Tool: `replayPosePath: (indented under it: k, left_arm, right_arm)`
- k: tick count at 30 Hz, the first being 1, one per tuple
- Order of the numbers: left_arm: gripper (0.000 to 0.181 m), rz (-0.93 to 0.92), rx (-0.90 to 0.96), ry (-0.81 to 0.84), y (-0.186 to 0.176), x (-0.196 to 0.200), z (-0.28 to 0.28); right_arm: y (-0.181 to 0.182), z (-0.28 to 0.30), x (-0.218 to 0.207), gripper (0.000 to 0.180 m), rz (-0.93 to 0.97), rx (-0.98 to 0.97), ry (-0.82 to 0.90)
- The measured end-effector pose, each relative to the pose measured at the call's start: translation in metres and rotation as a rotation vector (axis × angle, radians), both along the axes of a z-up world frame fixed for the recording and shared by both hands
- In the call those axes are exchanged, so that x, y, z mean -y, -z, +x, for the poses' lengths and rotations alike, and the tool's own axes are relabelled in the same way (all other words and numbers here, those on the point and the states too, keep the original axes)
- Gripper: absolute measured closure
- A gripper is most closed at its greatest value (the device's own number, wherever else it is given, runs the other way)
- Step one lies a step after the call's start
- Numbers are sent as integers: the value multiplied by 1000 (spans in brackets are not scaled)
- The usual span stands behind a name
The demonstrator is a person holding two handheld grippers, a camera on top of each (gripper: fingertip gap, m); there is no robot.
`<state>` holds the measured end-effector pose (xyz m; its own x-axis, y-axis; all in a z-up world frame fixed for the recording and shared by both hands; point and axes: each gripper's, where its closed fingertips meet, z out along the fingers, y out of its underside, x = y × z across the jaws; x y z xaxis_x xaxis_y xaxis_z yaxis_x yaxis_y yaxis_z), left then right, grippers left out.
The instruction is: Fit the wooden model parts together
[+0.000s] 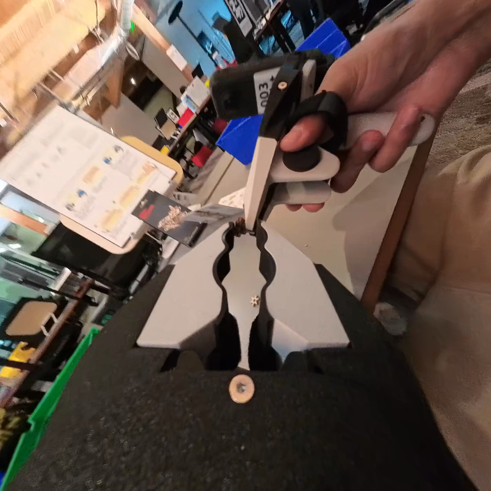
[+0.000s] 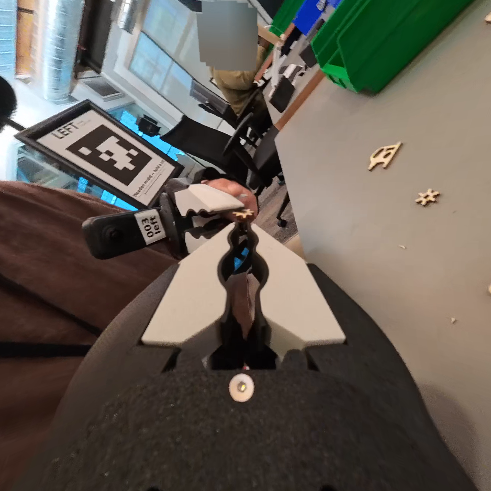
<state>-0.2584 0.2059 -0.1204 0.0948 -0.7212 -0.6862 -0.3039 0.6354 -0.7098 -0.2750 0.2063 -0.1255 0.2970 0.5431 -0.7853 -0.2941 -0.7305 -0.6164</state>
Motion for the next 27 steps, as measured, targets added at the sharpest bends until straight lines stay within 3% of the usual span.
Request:
replayPosePath:
  k: [3, 6, 10, 13, 16, 22, 27]
  left_arm:
    - [168, -102, -15, -32, 4, 0, 1]
    - [168, -328, -11, -22, 9, 7, 4]
    - [168, -640, -45, 30, 35, 27, 4]
    - [172, -831, -75, 33, 59, 35, 0]
    - [173, -862, -47, 74, 64, 35, -2]
    - [175, -774, -161, 193, 89, 40, -5]
    - [172, -888, -166, 242, 93, 41, -3]
  right_arm:
    - [2, 2, 1, 175, -36, 14, 39]
    - [7, 7, 7, 171, 24, 112, 97]
    - [30, 14, 22, 165, 215, 430, 160]
    - [47, 11, 34, 148, 309, 597, 154]
    - [71, 11, 40, 149, 306, 706, 179]
    - [84, 12, 39, 156, 351, 710, 218]
    - [87, 10, 43, 159, 425, 719, 177]
